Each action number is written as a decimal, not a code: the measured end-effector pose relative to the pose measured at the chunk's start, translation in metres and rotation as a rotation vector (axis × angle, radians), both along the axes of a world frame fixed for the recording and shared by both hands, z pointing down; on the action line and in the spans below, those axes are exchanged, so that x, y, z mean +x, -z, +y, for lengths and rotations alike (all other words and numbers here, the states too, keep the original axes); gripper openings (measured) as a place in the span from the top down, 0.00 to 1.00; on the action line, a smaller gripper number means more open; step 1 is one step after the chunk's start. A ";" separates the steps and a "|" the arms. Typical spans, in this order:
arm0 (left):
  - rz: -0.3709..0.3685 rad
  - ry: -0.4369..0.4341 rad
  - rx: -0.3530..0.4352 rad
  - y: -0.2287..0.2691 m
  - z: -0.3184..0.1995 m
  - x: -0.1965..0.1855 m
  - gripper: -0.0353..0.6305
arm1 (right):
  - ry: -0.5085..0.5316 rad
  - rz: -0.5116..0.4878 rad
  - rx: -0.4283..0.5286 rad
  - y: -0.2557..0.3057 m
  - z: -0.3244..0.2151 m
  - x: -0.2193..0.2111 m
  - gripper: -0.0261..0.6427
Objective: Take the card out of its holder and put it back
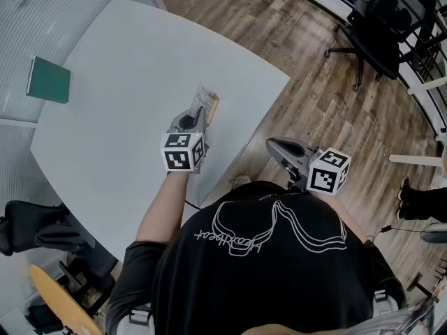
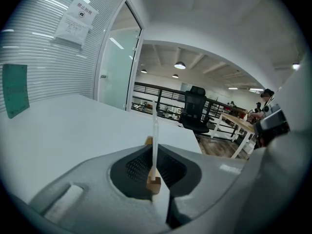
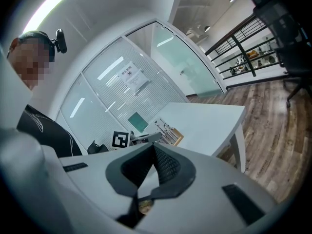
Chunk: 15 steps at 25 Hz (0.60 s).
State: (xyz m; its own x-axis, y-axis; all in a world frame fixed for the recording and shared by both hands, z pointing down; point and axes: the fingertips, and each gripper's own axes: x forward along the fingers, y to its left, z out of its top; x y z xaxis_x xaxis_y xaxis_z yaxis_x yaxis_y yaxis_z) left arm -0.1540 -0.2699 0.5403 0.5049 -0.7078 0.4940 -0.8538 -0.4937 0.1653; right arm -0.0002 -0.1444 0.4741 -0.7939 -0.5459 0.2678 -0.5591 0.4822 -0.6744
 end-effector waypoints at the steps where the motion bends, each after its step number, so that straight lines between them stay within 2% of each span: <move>1: -0.005 -0.003 -0.001 -0.002 0.001 0.000 0.91 | 0.000 -0.001 -0.002 -0.001 0.001 0.000 0.95; 9: -0.023 0.008 0.018 -0.005 0.002 -0.004 0.90 | 0.023 0.013 0.006 -0.005 0.011 -0.002 0.95; 10: -0.020 0.014 0.020 -0.004 0.003 -0.005 0.88 | 0.025 0.009 0.008 -0.004 0.012 -0.002 0.95; 13: -0.010 0.033 0.028 0.000 0.007 -0.007 0.74 | 0.027 -0.009 0.019 0.000 0.014 0.003 0.95; 15: -0.012 0.049 0.047 0.005 0.009 -0.009 0.72 | 0.029 -0.015 0.030 0.004 0.014 0.005 0.95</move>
